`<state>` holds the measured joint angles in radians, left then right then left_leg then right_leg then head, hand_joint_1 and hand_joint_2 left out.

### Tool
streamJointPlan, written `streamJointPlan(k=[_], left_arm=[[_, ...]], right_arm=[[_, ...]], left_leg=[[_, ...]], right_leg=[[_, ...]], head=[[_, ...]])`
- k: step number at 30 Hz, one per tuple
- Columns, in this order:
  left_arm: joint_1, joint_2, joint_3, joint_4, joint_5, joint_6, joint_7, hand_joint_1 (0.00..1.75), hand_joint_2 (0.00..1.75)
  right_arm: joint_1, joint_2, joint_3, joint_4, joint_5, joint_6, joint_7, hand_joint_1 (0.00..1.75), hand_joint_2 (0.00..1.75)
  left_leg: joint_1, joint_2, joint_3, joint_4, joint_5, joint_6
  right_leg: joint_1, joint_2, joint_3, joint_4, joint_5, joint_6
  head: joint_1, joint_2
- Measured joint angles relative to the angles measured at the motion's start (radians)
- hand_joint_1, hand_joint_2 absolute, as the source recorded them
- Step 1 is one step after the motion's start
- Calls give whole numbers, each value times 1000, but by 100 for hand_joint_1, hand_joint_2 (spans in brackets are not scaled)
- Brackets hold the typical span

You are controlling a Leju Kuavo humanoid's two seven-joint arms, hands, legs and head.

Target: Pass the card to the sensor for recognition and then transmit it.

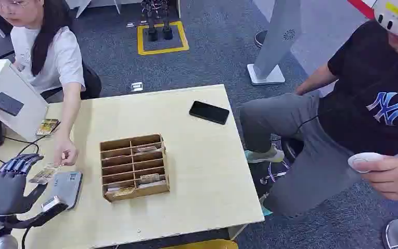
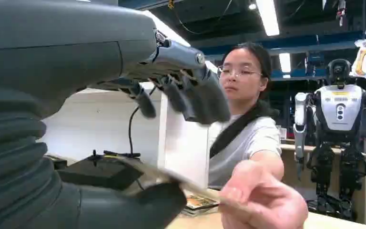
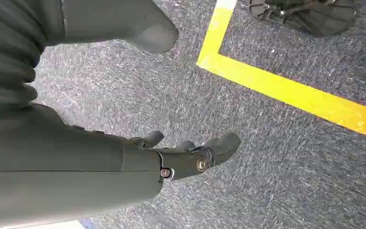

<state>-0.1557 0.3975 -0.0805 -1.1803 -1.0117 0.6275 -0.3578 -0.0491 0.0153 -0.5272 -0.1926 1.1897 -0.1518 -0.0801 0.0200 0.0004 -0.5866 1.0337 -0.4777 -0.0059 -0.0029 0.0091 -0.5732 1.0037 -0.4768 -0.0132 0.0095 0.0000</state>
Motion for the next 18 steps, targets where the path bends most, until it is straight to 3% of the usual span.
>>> streamJointPlan(k=[6, 7, 10, 16, 17, 18], left_arm=[[-1, 0, 0, 0, 8, -4, -2, 175, 175], [-1, 0, 0, 0, 8, -4, -2, 162, 175], [-1, 0, 1, 0, 8, -4, -2, 154, 175], [-1, 0, 3, 0, 11, -6, -2, 159, 175], [-1, 0, 3, 0, 11, -6, -2, 175, 175], [-1, 0, 3, 0, 11, -6, -2, 175, 175]], right_arm=[[0, 0, -4, 0, 3, -3, 0, 0, 175], [-1, 0, -5, 0, 3, -3, 0, 0, 175], [-1, 0, -6, 0, 3, -3, 0, 0, 175], [-1, 0, -6, 0, 4, -4, 0, 0, 175], [-1, 0, -6, 0, 4, -4, 0, 0, 175], [-1, 0, -6, 0, 4, -5, 0, 0, 175]], left_leg=[[0, 0, 0, 0, 0, 0], [0, 0, 0, 0, 0, 0], [0, 0, 0, 0, 0, 0], [0, 0, 0, 0, 0, 0], [0, 0, 0, 0, 0, 0], [0, 0, 0, 0, 0, 0]], right_leg=[[0, 0, 0, 0, 0, 0], [0, 0, 0, 0, 0, 0], [0, 0, 0, 0, 0, 0], [0, 0, 0, 0, 0, 0], [0, 0, 0, 0, 0, 0], [0, 0, 0, 0, 0, 0]], head=[[0, 0], [0, 0], [0, 0], [0, 0], [0, 0], [0, 0]])
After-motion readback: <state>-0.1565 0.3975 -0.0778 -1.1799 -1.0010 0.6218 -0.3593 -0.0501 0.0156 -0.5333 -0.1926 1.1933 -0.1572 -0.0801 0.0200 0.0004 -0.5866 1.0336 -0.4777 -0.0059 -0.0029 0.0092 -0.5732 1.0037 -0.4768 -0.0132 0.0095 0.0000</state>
